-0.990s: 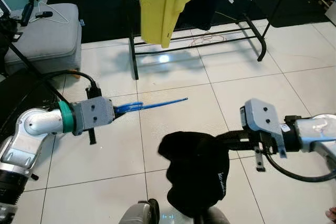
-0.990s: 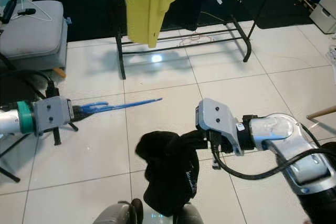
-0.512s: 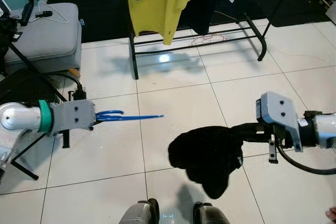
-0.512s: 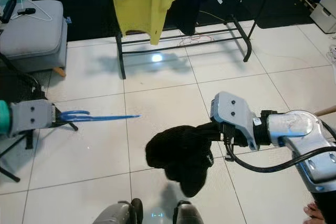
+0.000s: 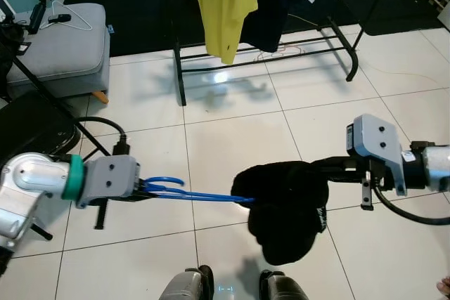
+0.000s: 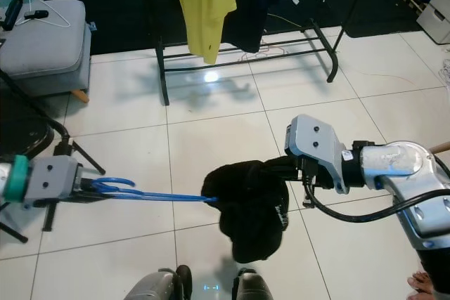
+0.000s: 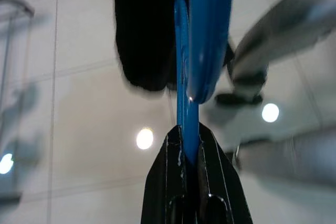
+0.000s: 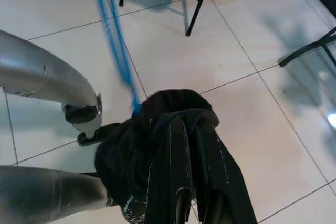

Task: Hang hanger

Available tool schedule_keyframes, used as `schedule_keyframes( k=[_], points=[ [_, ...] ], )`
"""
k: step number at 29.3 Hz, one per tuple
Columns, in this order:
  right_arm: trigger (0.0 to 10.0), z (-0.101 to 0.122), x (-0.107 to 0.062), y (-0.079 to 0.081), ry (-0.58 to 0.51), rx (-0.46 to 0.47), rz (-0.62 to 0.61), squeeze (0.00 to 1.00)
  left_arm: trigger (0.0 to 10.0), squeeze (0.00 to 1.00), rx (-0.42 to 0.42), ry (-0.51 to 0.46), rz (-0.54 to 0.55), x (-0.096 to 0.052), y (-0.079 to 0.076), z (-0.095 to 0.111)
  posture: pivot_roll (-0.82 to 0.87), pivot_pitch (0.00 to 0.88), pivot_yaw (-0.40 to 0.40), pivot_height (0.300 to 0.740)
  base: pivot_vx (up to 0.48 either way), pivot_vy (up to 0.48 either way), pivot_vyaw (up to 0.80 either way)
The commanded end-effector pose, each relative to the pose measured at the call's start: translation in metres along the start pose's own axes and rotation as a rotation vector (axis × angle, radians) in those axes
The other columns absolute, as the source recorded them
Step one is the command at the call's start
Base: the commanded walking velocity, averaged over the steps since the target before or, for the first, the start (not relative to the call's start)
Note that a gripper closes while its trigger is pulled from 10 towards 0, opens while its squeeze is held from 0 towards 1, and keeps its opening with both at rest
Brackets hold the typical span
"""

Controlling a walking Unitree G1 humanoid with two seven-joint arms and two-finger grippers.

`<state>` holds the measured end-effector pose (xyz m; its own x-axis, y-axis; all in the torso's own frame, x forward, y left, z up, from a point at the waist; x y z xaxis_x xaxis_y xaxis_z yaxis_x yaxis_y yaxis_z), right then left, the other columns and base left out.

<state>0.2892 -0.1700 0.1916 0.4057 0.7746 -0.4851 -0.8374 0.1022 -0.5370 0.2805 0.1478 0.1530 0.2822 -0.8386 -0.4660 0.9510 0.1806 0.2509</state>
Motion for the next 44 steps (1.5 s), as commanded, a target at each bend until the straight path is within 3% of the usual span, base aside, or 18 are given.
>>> schedule_keyframes(
  k=[1,5,16,21,25,35,36,43,44],
  points=[
    [10.0,0.007,0.004,-0.002,-0.025,-0.030,0.003,0.00,10.0,0.00,-0.040,-0.052,-0.013,0.009,-0.006,0.007,-0.10,0.107,0.112,0.740,0.000,0.000,0.00],
    [10.0,0.012,0.013,0.001,-0.054,-0.038,0.030,0.00,10.0,0.00,-0.047,-0.122,0.013,0.019,-0.002,0.021,-0.09,0.105,0.108,0.740,0.000,0.000,0.00],
    [10.0,0.015,0.017,0.011,-0.073,-0.039,0.077,0.00,10.0,0.00,-0.038,-0.067,0.038,0.011,0.004,0.014,-0.09,0.106,0.108,0.740,0.000,0.000,0.00],
    [10.0,0.027,0.022,0.010,-0.117,-0.051,0.084,0.00,10.0,0.00,-0.074,-0.103,-0.003,0.024,-0.009,0.017,-0.10,0.107,0.117,0.740,0.000,0.000,0.00],
    [10.0,0.066,0.035,0.002,-0.264,-0.100,0.117,0.00,10.0,0.00,-0.176,-0.225,0.035,0.056,-0.014,0.030,-0.10,0.107,0.110,0.740,0.000,0.000,0.00],
    [10.0,0.098,0.044,-0.006,-0.395,-0.119,0.128,0.00,10.0,0.00,-0.215,-0.255,0.035,0.063,-0.018,0.033,-0.10,0.099,0.108,0.740,0.000,0.000,0.00],
    [10.0,0.127,0.050,-0.011,-0.548,-0.077,0.112,0.00,10.0,0.00,-0.243,-0.281,0.096,0.067,-0.009,0.037,-0.09,0.095,0.106,0.740,0.000,0.000,0.00],
    [10.0,0.150,0.051,-0.012,-0.677,-0.021,0.105,0.00,10.0,0.00,-0.265,-0.293,0.157,0.071,-0.001,0.039,-0.09,0.093,0.108,0.740,0.000,0.000,0.00],
    [10.0,0.157,0.052,-0.015,-0.740,0.038,0.079,0.00,10.0,0.00,-0.280,-0.301,0.161,0.073,-0.002,0.039,-0.09,0.090,0.107,0.740,0.000,0.000,0.00]
  ],
)
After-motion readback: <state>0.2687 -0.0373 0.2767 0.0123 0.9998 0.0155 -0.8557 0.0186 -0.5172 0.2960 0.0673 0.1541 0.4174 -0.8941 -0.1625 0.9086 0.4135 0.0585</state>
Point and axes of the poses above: a point about 5 cm out from each wrist's last joint towards the gripper, its own x axis pointing out of the wrist towards the gripper, its own z axis along the axis of the wrist's last joint, y = z × x, the point moved 6 cm from there along x, pointing out of the wrist towards the gripper, and after that the axes turned 14 degrees about -x, right-handed, at the moved point
